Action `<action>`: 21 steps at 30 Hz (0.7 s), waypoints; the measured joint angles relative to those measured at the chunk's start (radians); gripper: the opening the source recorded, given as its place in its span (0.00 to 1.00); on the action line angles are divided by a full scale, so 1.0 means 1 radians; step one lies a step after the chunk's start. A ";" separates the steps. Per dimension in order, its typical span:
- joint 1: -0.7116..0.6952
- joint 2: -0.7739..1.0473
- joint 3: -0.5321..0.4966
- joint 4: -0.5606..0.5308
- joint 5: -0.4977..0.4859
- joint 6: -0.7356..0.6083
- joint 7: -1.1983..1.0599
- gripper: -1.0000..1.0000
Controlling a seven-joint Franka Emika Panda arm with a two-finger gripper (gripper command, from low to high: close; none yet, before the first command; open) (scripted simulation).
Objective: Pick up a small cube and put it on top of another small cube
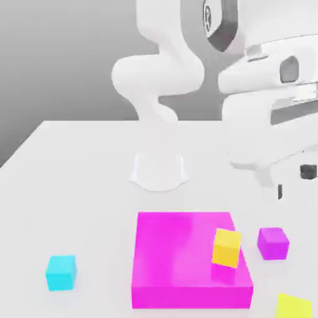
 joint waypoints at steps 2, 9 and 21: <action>0.011 0.072 0.009 0.008 -0.012 0.017 -0.039 0.50; 0.057 0.323 0.041 0.036 -0.096 0.076 -0.146 0.50; 0.075 0.501 0.033 0.070 -0.125 0.194 -0.152 0.00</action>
